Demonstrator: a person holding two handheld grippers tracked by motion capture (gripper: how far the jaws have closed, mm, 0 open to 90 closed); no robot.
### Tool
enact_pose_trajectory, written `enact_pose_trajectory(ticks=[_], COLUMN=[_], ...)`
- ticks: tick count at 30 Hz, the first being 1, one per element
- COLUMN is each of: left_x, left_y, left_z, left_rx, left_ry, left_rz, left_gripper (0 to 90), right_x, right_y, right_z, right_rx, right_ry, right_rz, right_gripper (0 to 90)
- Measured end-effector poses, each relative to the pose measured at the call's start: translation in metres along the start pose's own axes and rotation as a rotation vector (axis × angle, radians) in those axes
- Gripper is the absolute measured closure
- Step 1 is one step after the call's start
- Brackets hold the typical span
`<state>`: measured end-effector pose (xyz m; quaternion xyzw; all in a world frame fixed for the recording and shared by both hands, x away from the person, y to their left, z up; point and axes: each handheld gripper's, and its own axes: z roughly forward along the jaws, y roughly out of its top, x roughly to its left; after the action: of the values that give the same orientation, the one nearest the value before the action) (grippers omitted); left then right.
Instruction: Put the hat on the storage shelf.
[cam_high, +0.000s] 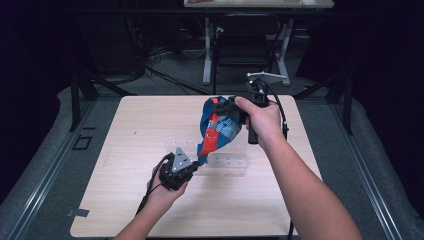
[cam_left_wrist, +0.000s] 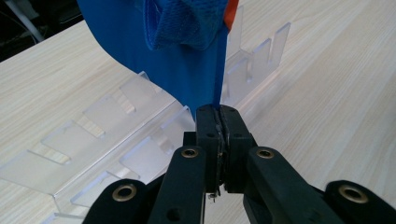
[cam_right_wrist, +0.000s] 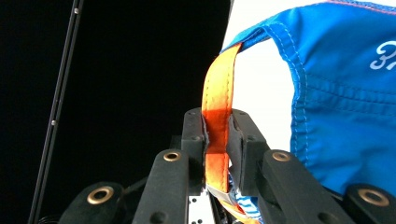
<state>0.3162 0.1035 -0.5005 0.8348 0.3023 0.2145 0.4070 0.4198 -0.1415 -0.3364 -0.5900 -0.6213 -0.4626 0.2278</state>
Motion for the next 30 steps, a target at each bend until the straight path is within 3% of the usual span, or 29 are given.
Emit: enact_pose_trajectory(ticks=[24,30], left_x=[0.005,0.006], left_y=[-0.021,-0.022], left_z=[0.006,0.002], left_rx=[0.015,-0.012], left_ry=[0.009,0.012], left_rz=[-0.030,-0.047], left_gripper=[88.1,80.6], right_x=[-0.025,-0.027], right_y=[-0.004,-0.004], right_z=[0.016,0.016], right_rx=[0.037,0.032], right_ry=[-0.031,-0.038], right_rz=[0.029,0.032], right_gripper=[77.7,77.5])
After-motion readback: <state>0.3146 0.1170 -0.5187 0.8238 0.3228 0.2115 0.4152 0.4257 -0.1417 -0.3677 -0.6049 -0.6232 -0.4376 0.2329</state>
